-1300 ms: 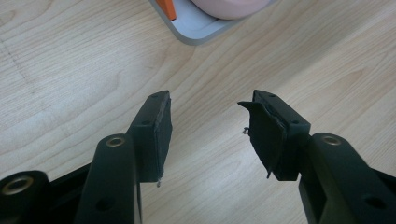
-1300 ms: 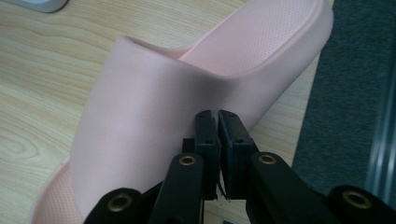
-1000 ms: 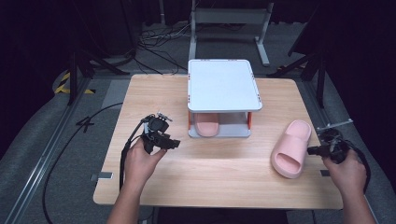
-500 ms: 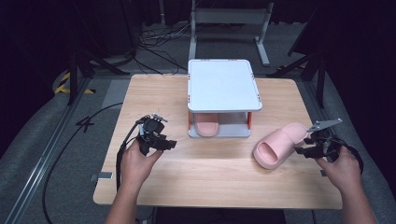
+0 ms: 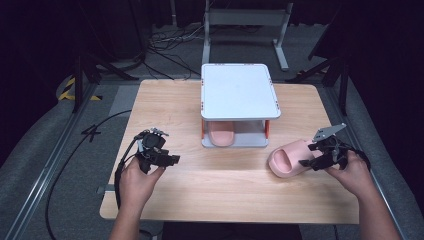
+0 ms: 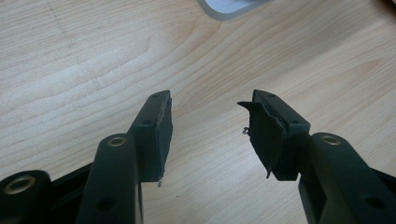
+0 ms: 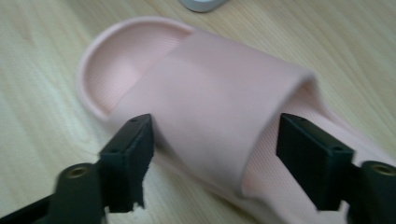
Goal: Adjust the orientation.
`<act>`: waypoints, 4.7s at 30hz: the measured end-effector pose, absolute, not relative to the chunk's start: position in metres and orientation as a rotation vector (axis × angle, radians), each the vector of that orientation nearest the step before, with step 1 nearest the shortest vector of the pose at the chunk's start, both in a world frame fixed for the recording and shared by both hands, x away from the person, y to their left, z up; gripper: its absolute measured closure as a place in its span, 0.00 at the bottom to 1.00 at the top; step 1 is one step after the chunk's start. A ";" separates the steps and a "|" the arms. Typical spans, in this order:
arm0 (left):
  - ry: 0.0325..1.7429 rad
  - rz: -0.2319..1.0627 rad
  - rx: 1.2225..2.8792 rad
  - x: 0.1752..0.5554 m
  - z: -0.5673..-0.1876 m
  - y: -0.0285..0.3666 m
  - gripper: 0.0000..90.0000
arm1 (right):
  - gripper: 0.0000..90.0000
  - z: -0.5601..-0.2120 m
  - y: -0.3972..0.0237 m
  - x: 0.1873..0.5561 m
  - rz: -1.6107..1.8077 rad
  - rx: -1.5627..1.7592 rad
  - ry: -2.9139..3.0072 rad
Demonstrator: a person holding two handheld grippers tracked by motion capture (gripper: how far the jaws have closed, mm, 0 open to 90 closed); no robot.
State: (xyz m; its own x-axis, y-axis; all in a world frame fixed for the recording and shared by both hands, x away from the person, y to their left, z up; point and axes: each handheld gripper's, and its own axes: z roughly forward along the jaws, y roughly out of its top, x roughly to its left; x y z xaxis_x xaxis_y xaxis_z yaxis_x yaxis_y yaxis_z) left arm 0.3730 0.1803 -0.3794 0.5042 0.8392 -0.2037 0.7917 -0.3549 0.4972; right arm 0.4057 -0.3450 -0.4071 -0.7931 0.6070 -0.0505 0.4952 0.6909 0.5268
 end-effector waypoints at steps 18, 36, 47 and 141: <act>1.271 0.087 2.241 0.391 -0.378 0.158 0.55 | 0.77 -0.381 -0.336 0.378 0.856 0.975 2.634; 1.269 0.084 2.238 0.390 -0.378 0.159 0.56 | 0.87 -0.362 -0.295 0.374 1.132 1.069 2.561; 1.304 0.094 2.229 0.383 -0.380 0.168 0.56 | 0.85 -0.379 -0.276 0.398 1.293 1.249 2.410; 1.297 0.080 2.231 0.389 -0.380 0.163 0.56 | 0.65 -0.404 -0.250 0.366 0.702 0.941 2.609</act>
